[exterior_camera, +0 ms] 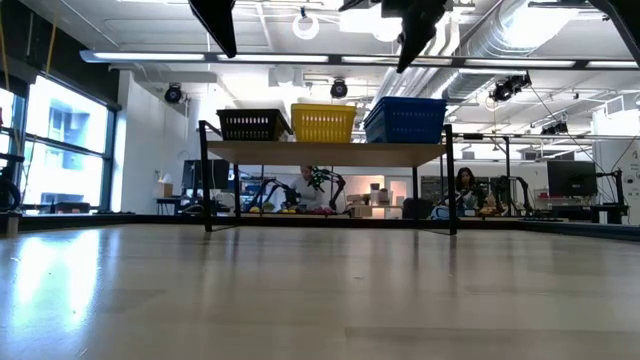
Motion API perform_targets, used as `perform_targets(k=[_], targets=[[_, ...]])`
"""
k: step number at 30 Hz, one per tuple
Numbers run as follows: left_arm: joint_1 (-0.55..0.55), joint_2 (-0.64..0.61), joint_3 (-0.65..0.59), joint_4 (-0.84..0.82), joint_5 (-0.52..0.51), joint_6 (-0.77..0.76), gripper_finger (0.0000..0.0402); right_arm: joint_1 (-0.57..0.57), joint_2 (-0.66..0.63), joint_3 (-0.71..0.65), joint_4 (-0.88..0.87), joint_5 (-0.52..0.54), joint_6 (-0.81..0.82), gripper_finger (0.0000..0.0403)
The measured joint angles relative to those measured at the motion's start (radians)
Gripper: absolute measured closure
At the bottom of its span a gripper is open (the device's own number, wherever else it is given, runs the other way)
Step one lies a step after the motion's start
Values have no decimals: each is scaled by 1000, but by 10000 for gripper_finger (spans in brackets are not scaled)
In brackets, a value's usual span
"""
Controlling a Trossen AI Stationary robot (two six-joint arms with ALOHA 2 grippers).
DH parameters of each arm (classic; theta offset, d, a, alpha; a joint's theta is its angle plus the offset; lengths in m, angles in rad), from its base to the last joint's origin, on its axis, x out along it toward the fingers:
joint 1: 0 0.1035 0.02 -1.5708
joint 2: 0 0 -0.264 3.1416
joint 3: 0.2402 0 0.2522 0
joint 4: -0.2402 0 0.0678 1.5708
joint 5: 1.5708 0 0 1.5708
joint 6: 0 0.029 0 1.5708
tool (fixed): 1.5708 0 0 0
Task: Stack baskets on shelf by color
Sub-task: Adjust the stack of blue bins on the shelf
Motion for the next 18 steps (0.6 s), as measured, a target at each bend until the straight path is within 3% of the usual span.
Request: perform_targets(k=[9, 18], targets=[[40, 0, 0, 0, -22, -5, 250, 57, 0, 0, -16, 204, 330, 324], [103, -13, 0, 1, -141, 153, 250, 23, 0, 0, -16, 238, 648, 324]])
